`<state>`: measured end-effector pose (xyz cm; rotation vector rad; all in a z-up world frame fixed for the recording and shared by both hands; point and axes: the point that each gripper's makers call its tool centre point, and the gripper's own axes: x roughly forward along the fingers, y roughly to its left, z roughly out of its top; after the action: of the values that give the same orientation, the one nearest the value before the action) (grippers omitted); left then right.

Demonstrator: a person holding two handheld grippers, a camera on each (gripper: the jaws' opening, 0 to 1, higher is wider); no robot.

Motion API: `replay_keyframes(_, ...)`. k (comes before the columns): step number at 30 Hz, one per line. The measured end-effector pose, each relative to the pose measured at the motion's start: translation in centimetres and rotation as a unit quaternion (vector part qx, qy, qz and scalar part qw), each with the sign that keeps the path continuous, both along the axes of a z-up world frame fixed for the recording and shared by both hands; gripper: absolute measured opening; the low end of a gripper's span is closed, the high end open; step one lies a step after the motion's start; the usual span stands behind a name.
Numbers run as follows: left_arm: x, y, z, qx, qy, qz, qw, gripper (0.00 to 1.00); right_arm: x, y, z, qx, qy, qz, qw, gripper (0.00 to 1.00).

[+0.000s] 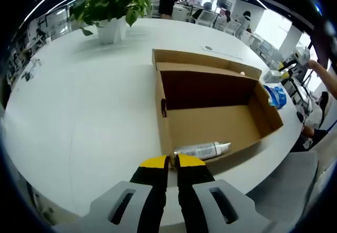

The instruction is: Operate the shoe box by opening the lid, removing the specified soft item, and placing it in the target area until the item is outside and the box remains undamaged.

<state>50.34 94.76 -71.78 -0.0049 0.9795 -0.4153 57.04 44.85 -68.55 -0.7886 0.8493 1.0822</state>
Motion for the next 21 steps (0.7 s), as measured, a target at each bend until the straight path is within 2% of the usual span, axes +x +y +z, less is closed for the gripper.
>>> replay_keyframes(21, 0.0, -0.1, -0.2, 0.008, 0.009, -0.005, 0.9999, 0.03, 0.9, -4.1, -3.8, -0.035, 0.018, -0.008, 0.9992, 0.15)
